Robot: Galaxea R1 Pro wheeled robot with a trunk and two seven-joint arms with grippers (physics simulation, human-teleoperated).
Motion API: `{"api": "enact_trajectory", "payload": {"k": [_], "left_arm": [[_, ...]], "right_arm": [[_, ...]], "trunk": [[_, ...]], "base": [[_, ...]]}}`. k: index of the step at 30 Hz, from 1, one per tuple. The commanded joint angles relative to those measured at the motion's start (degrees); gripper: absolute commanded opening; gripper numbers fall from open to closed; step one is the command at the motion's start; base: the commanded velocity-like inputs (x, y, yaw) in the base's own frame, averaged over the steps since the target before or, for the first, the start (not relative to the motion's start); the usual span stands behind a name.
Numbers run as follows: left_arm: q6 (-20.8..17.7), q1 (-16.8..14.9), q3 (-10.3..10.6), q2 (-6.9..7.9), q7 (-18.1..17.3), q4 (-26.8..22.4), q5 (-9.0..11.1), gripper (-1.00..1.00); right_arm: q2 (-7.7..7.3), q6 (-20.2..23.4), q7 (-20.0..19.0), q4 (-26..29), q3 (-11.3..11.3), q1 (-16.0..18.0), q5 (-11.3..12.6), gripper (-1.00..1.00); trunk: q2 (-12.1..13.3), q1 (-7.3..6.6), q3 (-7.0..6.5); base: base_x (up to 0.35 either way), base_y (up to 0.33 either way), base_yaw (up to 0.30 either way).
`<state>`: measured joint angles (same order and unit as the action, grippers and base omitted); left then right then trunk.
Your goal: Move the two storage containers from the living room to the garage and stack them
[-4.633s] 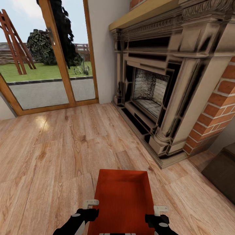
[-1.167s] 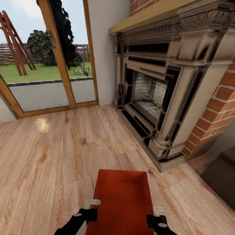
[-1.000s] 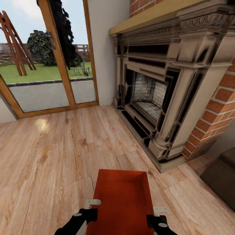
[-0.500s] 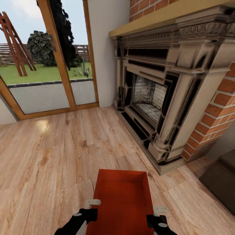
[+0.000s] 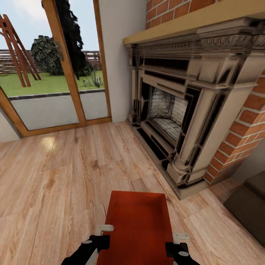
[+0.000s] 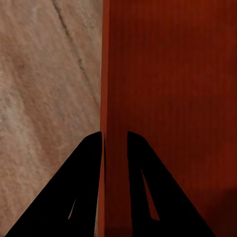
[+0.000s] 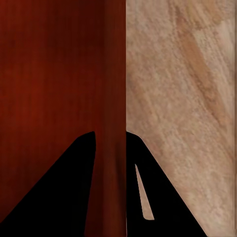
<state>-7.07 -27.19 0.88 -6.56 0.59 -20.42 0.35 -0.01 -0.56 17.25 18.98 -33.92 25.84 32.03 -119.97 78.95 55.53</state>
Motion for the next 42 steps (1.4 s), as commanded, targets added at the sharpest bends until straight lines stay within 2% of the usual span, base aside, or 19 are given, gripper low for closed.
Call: {"api": "enact_trajectory", "payload": {"k": [1,42], "left_arm": [[-0.4,0.0,-0.4,0.23,0.5,0.1,-0.6,-1.0],[-0.4,0.0,-0.4,0.23,0.5,0.0,-0.5,-1.0]], "right_arm": [[-0.26,-0.3,0.4,0.2,0.8,0.1,-1.0,-1.0],[-0.34,-0.2,0.4,0.2,0.8,0.1,-1.1,-1.0]], "trunk": [[0.4,-0.23,-0.14],[16.8,-9.24,-7.5]], "base": [[0.0,0.0,0.0],[0.0,0.0,0.0]]}}
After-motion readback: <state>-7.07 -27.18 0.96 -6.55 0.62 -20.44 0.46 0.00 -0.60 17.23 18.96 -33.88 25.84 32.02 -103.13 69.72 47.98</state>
